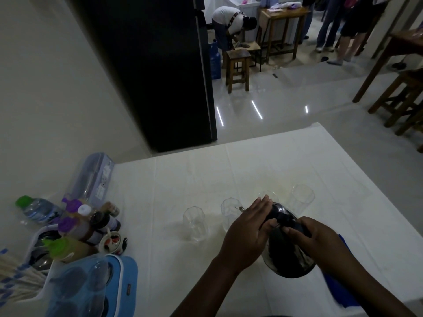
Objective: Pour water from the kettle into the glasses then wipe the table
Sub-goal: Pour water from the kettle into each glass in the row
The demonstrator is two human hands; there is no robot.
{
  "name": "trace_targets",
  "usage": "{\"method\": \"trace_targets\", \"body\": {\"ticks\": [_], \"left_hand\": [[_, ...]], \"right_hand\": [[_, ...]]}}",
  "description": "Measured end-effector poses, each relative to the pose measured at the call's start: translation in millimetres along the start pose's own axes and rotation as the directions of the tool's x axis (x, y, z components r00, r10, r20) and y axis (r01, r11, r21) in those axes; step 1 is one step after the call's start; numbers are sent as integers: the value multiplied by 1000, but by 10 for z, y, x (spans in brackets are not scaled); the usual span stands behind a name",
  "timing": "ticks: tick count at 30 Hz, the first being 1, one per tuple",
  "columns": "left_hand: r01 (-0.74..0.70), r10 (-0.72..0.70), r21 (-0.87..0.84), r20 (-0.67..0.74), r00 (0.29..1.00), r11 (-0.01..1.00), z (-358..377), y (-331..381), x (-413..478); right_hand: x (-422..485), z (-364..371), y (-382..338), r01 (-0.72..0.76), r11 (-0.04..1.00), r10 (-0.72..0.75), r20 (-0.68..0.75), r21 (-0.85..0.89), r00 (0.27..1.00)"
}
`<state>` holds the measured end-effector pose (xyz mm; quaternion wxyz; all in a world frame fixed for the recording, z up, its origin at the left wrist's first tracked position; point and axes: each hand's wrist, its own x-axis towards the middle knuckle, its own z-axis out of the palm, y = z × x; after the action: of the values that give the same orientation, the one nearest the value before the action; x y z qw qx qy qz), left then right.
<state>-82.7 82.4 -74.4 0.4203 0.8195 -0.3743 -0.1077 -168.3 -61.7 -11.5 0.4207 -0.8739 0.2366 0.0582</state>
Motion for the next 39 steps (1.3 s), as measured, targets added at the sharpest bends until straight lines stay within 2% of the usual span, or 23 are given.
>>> {"method": "trace_targets", "body": {"ticks": [39], "left_hand": [[4,-4,-21,-18,1000,1000,-11,70,-13]], "right_hand": [[-15,-32,-25,23,998,-23,-10,-57,1000]]}}
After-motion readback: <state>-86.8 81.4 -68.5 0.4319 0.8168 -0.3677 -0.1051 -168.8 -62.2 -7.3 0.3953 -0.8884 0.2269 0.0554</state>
